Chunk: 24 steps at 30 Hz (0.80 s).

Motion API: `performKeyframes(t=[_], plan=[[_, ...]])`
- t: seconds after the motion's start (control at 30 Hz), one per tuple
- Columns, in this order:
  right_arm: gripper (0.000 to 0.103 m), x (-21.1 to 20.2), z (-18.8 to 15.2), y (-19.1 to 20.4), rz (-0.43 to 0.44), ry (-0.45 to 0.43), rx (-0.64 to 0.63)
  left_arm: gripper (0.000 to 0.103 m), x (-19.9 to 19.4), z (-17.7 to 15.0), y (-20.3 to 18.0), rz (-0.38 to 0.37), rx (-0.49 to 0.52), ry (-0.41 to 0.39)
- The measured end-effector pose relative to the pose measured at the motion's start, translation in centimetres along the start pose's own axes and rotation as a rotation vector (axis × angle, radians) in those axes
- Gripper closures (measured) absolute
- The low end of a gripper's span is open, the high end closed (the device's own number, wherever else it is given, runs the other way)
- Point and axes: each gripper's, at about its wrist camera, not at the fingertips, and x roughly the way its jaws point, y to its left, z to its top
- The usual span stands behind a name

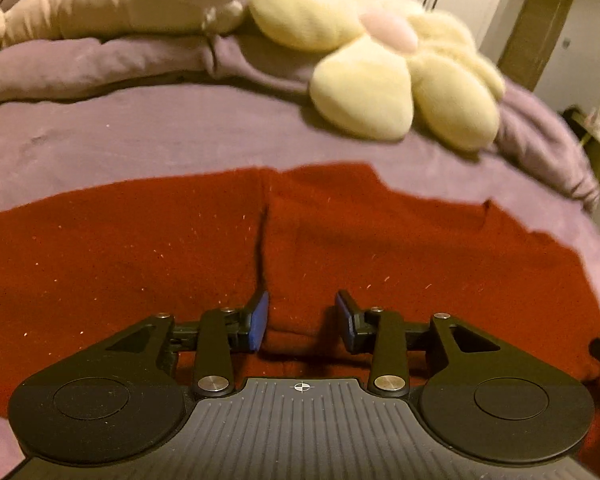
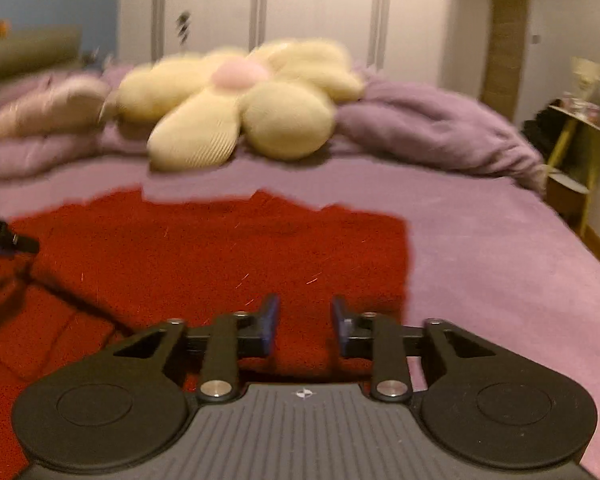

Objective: Fold small clothes

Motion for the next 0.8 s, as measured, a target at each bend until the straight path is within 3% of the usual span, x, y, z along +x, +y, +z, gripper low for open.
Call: performKeyframes(t=[0.1,0.3,0.4,0.5,0.6,0.67,0.73,0.8], plan=[[0.092,2.9,-0.5,0.3,-0.040,0.089,-0.002,0.065,1.4,0.0,0.0,0.049,0.010,0.018],[0.092,4.2,-0.7,0.2,-0.082,0.085,-0.037,0.056,1.7,-0.1,0.0,0.079,-0.004,0.005],[0.089,3.3,-0.2,0.8,-0.096,0.107,-0.046,0.039,0.3,-0.2,-0.1,0.048,-0.034,0.014],[0.086,0.9,0.2,1.6,-0.005,0.056,-0.008,0.037,-1.3,-1.1,-0.1,-0.006,-0.037,0.001],[0.084,0.7,-0.4,3.2,0.042,0.058,-0.037,0.032,-0.8,-1.7,-0.4,0.032,-0.012,0.038],[0.083,2.3,-1.3,3.9,0.055,0.133,-0.035,0.029,-0.7,-1.4,0.3,0.033,-0.070,0.044],[0.083,2.5,-1.8,4.0,0.048,0.127,-0.028,0.022,-1.3,-1.3,1.5,0.012,-0.160,0.046],[0.078,1.5,-1.5,4.1,0.038,0.130,-0.026,0.007,-2.4,-1.8,2.7,-0.040,-0.224,0.030]])
